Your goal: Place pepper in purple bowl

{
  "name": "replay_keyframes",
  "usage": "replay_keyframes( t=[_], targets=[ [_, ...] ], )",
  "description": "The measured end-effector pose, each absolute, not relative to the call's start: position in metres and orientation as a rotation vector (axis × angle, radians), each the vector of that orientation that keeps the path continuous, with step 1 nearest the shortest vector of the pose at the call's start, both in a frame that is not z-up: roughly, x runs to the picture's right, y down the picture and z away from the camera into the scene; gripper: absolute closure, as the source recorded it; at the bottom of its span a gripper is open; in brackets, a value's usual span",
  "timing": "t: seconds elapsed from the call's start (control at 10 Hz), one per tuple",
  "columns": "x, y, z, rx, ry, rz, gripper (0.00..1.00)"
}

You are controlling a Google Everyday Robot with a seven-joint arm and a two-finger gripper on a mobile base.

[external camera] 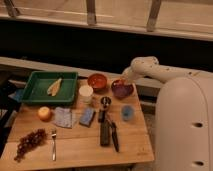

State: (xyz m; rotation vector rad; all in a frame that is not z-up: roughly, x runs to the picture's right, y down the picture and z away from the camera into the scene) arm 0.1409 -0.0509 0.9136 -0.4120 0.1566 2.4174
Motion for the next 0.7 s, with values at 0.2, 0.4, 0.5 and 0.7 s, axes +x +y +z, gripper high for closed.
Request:
replay_keyframes(
  t=[0.2,0.4,0.5,0.7],
  targets=[
    [0.141,-0.040,0.923,-0.423,0.200,2.423,0.75],
    [0.140,-0.035,0.927,-0.429,0.218,2.425,0.55],
    [0.140,-0.034,0.927,-0.430,0.224,2.426,0.45],
    [0.140,-0.031,0.927,-0.433,0.236,2.424,0.26]
  ],
)
